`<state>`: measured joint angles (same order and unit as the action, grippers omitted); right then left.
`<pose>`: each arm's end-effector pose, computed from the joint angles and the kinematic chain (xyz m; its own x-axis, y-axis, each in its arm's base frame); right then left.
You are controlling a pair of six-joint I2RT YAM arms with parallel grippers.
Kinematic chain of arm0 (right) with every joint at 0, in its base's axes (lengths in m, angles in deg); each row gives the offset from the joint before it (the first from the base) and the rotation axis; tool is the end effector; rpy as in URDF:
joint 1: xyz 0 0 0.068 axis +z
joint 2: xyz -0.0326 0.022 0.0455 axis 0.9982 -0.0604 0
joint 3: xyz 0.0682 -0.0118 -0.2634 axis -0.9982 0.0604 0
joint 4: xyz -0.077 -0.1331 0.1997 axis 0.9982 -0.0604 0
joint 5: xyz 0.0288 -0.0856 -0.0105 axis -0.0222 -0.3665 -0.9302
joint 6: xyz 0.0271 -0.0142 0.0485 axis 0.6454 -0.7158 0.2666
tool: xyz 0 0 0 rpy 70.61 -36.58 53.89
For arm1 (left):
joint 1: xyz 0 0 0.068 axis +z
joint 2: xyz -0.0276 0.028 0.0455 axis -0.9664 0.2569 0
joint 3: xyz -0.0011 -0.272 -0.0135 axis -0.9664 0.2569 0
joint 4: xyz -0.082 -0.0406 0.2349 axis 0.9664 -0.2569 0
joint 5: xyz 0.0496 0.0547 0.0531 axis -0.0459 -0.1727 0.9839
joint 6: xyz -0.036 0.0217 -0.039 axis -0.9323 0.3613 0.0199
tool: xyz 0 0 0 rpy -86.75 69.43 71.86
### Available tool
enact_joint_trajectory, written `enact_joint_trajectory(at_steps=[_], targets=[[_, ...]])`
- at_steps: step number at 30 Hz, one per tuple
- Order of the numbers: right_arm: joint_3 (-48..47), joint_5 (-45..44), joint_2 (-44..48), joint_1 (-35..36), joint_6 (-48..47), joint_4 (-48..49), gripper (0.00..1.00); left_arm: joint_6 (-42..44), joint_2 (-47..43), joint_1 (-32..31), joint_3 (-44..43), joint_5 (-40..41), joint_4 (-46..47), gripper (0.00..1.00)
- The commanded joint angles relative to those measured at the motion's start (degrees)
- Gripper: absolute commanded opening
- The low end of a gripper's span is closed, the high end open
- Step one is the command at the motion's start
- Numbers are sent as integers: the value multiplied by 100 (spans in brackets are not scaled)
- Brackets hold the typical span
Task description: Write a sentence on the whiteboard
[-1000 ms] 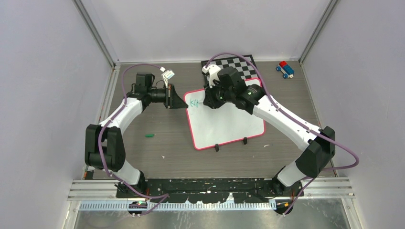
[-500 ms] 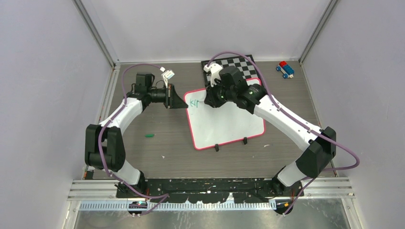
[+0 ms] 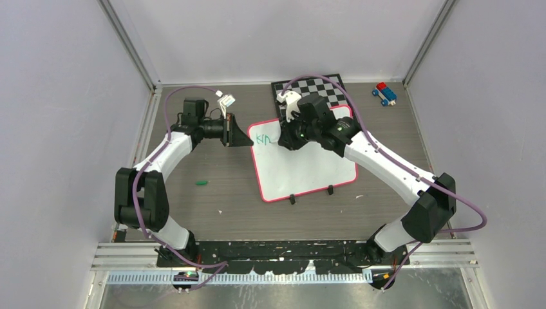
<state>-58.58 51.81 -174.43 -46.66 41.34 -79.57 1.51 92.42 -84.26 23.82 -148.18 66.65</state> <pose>0.2517 0.2180 0.3444 -0.5194 -0.3279 -0.7891 -0.6833 0.7140 0.1530 0.3158 -0.0880 0.2693 -0.7339 0.0517 -0.6773 0.6537 0.3244 -0.6836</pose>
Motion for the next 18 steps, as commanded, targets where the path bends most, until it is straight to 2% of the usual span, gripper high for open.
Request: enact_joint_trajectory(at_steps=[1,11,18], targets=[[68,-74,135,-54,-12,72,0,1,-34,-80,-72,-231,-121,0],[-67,468,281,-19,-31,-53,0,18,-87,-96,-69,-244,-121,0],[-110,889,554,-32,15,-57,0,200,-295,-105,-77,-160,-283,20]])
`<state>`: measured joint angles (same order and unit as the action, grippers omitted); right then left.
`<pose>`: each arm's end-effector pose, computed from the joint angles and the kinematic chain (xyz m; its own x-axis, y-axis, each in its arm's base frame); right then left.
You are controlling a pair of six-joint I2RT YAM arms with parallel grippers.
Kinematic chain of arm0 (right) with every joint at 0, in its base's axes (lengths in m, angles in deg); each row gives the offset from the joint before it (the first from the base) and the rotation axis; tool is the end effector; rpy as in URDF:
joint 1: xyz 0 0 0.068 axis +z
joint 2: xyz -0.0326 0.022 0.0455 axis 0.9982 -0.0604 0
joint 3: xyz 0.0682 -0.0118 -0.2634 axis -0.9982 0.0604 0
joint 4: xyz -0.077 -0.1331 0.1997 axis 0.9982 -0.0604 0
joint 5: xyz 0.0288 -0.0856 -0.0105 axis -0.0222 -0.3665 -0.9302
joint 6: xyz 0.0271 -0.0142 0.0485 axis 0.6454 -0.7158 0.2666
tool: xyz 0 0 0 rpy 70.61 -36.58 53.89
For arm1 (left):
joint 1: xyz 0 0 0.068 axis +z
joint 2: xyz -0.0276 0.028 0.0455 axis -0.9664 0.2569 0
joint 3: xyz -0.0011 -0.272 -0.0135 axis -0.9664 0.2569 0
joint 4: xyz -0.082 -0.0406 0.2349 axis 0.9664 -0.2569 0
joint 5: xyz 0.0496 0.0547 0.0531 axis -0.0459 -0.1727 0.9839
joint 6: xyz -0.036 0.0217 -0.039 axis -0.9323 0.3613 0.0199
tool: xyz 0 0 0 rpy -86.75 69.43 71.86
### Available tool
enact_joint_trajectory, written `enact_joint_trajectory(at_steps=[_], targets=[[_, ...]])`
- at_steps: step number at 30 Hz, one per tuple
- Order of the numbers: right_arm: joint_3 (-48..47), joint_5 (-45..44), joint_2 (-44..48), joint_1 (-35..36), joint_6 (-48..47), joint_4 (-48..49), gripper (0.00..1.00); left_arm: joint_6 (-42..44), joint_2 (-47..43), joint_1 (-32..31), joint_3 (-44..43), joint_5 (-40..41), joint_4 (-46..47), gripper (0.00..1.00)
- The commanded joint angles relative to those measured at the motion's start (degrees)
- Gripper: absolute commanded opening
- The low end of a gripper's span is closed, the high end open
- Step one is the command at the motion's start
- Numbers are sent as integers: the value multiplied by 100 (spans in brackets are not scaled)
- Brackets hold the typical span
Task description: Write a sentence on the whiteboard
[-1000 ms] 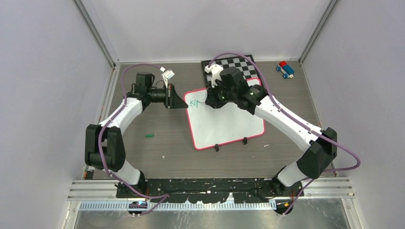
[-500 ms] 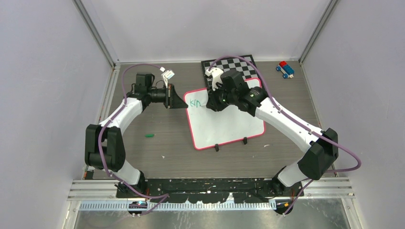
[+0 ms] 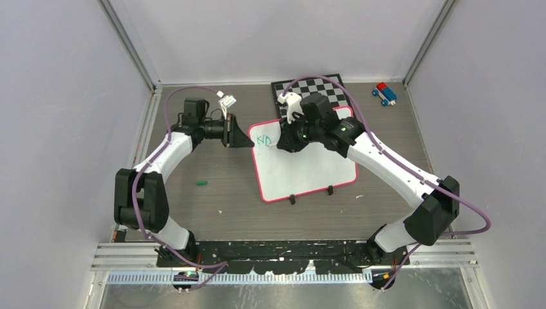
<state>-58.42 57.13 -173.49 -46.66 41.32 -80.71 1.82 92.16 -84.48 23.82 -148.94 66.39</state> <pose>0.2449 0.2171 0.3472 -0.5266 -0.3363 -0.7808 -0.7268 0.6546 0.2082 0.3141 -0.0893 0.2707 -0.7305 0.0581 -0.6804 0.6612 0.3092 -0.6835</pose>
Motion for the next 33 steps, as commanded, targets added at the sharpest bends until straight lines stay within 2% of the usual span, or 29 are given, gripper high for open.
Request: enact_joint_trajectory(at_steps=[1,6,12,17,23,33], targets=[[-103,402,507,-40,21,63,0,186,-312,-87,-70,-77,-268,23],[-18,671,618,-233,153,92,0,198,-353,-88,-3,-77,-265,35],[221,1156,721,-650,491,352,0,181,-343,-124,94,-111,-147,39],[352,1214,739,-677,566,544,0,165,-294,-212,94,-115,-85,40],[405,1011,679,-645,588,607,0,112,-208,-238,67,-91,-51,33],[316,175,600,-388,325,426,0,67,-185,-240,63,-78,-11,16]])
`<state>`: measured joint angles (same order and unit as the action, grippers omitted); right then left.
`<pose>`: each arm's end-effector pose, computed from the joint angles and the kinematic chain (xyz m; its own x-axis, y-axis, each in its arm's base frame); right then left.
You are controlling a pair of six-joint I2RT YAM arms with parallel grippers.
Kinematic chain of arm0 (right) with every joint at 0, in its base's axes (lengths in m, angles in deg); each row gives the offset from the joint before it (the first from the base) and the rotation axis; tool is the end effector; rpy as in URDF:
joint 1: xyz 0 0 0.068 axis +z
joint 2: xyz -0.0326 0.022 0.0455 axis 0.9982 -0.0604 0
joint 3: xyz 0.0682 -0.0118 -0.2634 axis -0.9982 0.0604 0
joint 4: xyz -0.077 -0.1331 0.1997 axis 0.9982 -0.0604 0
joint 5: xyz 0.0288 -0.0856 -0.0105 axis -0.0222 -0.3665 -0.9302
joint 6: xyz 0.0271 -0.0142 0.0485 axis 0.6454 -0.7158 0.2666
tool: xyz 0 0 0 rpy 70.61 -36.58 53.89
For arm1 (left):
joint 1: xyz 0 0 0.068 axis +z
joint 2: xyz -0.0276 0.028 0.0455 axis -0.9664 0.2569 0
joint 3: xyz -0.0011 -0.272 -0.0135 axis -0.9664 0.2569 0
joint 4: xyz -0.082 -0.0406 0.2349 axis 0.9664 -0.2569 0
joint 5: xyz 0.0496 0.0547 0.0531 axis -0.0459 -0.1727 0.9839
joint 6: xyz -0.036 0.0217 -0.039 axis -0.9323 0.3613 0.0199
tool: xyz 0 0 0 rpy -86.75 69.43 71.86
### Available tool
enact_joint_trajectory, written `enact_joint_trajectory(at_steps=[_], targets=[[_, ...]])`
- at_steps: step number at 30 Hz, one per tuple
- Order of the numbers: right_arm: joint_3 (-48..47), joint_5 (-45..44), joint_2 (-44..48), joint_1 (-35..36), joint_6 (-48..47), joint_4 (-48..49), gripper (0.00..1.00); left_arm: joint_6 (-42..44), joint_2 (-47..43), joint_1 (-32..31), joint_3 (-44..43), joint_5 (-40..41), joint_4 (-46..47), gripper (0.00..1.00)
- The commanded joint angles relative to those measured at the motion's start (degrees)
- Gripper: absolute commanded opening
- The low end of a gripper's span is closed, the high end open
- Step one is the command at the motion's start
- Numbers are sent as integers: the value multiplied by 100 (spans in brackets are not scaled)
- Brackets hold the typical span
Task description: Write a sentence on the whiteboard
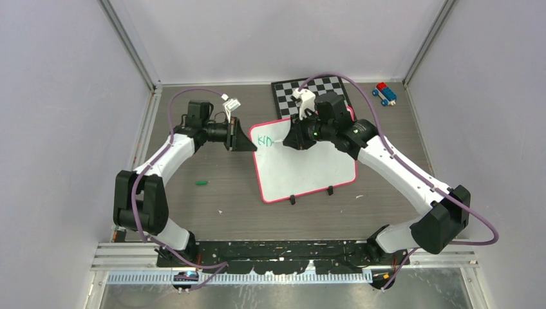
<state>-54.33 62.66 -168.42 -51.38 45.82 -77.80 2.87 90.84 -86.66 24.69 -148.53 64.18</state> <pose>0.2431 0.1876 0.3552 -0.5675 -0.2151 -0.7948 -0.6865 0.6565 0.3125 0.3033 -0.0996 0.2701 -0.7357 0.0943 -0.6707 0.6644 0.2931 -0.6875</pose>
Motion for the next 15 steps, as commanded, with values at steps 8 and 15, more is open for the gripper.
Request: enact_joint_trajectory(at_steps=[8,15], targets=[[-224,-767,-45,213,-186,139,0,-38,-31,-14,-4,-117,214,7],[-285,-974,-114,227,-201,165,0,-15,-22,-14,-3,-111,212,0]])
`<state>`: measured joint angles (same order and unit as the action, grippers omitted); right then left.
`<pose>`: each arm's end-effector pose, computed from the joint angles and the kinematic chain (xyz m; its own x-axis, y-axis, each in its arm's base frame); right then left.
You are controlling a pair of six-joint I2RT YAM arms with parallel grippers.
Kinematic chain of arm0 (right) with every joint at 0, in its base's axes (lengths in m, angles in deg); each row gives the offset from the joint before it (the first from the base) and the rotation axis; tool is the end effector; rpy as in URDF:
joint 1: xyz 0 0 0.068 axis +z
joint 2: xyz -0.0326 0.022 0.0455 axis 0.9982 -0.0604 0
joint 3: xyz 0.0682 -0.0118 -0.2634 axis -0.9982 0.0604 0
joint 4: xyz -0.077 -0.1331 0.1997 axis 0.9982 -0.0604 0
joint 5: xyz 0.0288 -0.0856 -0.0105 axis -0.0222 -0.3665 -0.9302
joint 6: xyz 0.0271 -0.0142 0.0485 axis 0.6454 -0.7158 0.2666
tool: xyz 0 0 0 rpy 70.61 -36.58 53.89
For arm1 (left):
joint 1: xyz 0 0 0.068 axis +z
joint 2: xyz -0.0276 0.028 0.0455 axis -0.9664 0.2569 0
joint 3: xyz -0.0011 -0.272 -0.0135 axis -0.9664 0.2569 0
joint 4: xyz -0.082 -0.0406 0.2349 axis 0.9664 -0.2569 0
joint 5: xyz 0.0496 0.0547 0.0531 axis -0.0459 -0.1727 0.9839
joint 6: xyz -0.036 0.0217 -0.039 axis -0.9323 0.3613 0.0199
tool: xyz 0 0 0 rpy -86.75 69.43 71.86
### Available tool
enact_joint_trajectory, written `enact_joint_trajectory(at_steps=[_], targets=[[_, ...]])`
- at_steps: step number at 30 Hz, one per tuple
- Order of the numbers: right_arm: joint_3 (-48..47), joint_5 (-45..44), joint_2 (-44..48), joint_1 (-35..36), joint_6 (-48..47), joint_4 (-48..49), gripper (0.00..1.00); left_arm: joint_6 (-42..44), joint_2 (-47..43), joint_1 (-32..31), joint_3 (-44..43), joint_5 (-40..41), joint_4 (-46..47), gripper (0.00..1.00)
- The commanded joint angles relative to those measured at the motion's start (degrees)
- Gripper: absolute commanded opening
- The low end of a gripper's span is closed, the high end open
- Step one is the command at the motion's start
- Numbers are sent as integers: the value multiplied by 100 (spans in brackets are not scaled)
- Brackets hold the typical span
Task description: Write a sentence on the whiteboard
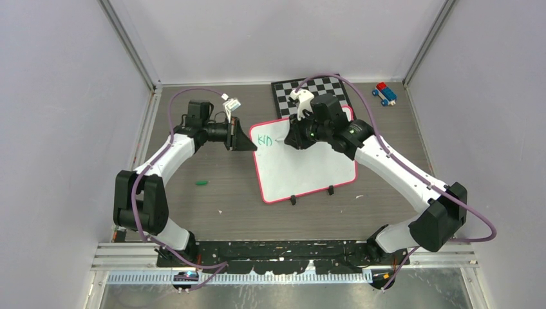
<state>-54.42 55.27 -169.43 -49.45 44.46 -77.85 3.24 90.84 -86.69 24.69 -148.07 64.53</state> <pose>0.2440 0.1949 0.3498 -0.5454 -0.2450 -0.8016 -0.6570 0.7188 0.2273 0.3039 -0.0997 0.2704 -0.7272 0.0948 -0.6799 0.6722 0.2989 -0.6773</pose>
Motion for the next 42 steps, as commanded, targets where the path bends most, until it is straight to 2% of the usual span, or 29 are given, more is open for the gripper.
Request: enact_joint_trajectory(at_steps=[1,13,31,42], targets=[[-294,-269,-26,36,-71,184,0,-49,-19,-16,-1,-165,176,0],[-457,-294,-264,160,-131,194,0,-14,-17,-12,12,-198,179,0],[-74,-494,-25,157,-353,14,0,39,24,-12,-4,-207,114,0],[-571,-718,-156,28,-557,-52,0,39,-7,-12,-5,-199,110,0]])
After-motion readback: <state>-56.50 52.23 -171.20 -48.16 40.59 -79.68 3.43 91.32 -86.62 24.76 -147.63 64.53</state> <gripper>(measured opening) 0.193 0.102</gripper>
